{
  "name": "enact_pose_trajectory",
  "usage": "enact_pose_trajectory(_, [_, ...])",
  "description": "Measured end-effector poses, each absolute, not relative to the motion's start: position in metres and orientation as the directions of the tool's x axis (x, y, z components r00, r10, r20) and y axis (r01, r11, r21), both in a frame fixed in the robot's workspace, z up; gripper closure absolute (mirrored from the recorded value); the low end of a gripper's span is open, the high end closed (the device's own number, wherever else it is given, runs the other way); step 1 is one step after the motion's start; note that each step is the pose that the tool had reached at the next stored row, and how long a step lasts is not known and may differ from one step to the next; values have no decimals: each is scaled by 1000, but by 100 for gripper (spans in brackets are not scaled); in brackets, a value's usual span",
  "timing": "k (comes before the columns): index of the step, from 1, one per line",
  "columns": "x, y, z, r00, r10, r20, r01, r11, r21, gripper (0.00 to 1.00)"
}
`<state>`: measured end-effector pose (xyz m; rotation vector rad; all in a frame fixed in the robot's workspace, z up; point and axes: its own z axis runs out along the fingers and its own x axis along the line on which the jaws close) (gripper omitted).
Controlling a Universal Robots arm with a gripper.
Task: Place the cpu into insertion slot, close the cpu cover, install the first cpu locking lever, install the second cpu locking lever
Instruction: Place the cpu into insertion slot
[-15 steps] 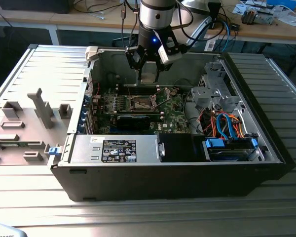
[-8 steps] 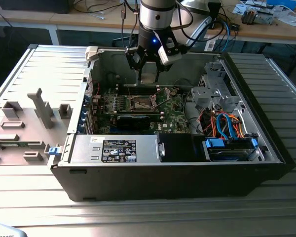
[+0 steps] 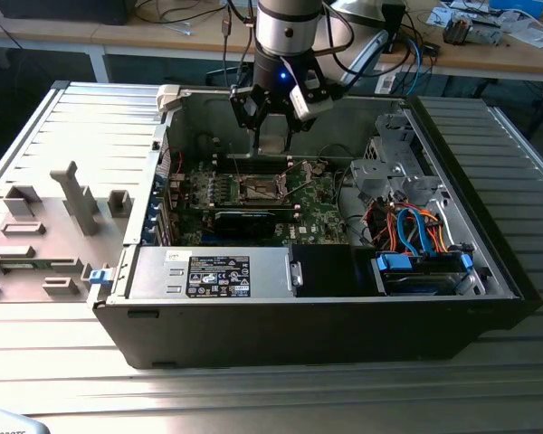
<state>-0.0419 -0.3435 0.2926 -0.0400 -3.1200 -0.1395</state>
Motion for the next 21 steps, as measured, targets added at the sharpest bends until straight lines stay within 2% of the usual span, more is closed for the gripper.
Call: enact_pose_trajectory(21, [-42, -343, 281, -1000, 25, 19, 26, 996, 89, 46])
